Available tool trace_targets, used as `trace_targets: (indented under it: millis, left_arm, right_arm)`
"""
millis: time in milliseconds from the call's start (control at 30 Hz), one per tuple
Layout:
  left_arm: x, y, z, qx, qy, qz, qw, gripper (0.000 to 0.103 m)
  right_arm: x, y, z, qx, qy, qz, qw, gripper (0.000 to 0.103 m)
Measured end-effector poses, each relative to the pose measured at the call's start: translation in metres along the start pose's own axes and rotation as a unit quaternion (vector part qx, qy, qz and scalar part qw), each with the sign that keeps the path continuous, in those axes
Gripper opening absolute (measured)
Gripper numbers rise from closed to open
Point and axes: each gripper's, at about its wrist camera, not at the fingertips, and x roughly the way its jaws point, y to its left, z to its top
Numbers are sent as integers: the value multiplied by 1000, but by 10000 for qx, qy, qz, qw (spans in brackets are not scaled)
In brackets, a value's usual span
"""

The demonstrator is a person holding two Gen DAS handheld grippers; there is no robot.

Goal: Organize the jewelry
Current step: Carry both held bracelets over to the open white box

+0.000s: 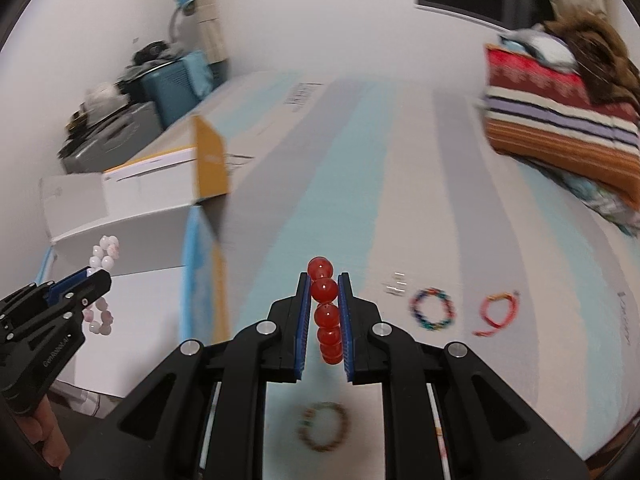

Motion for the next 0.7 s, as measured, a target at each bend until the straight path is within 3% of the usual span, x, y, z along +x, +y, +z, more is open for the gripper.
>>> trace_targets:
  millis: [400, 700]
  left_arm:
    - [-7, 106, -20, -542, 118, 545, 9970, 20]
    - [15, 142, -39, -739, 432, 709, 9938, 20]
  right_arm:
    - [12, 118, 2, -647, 65, 546, 9964, 13]
    - [42, 168, -17, -939, 385, 730, 9922, 13]
